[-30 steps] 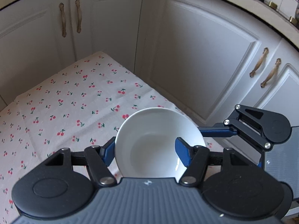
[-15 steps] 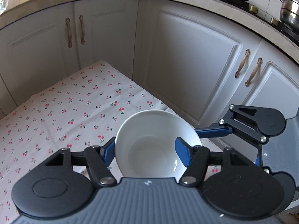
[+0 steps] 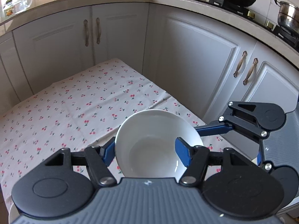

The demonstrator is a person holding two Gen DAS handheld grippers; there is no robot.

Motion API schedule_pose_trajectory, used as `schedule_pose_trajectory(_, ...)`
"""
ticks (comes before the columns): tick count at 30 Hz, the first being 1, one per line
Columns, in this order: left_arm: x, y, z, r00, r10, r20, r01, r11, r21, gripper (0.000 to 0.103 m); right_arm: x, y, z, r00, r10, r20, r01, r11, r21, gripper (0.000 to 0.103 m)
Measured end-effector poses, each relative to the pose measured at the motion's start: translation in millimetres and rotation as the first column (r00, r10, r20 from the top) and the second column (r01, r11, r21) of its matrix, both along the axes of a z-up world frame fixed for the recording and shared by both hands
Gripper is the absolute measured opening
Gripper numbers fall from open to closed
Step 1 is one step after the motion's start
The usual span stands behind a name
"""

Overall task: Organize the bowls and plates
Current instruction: 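Carry the bowl with the left gripper and lower it into the bowl stack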

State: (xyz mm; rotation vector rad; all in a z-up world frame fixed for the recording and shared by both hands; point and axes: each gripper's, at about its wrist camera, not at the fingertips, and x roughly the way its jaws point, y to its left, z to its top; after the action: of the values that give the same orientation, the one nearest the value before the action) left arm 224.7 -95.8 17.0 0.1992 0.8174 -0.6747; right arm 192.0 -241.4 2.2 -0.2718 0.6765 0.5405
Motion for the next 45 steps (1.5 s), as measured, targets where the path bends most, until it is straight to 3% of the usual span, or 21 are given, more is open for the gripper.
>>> schedule_pose_trajectory(16,-25.6,49.4,-5.4,0.997,0.077,-0.008,-0.077,0.997,-0.003,0.066,-19.1,46.8,-1.6,0.997,0.075,-0.028,-0.075,0.997,-0.018,0.086)
schedule_pose_trajectory(31,-30.9,59.8,-26.5,0.994,0.092,-0.065,-0.094,0.995,-0.024,0.066,-26.6,57.4,-12.5,0.993,0.080,-0.092,-0.084,0.996,-0.032,0.086)
schedule_pose_trajectory(45,-27.5,56.3,-40.3,0.995,0.077,-0.066,-0.077,0.997,-0.008,0.066,-24.6,55.5,-26.1,0.990,0.074,-0.124,-0.079,0.996,-0.038,0.086)
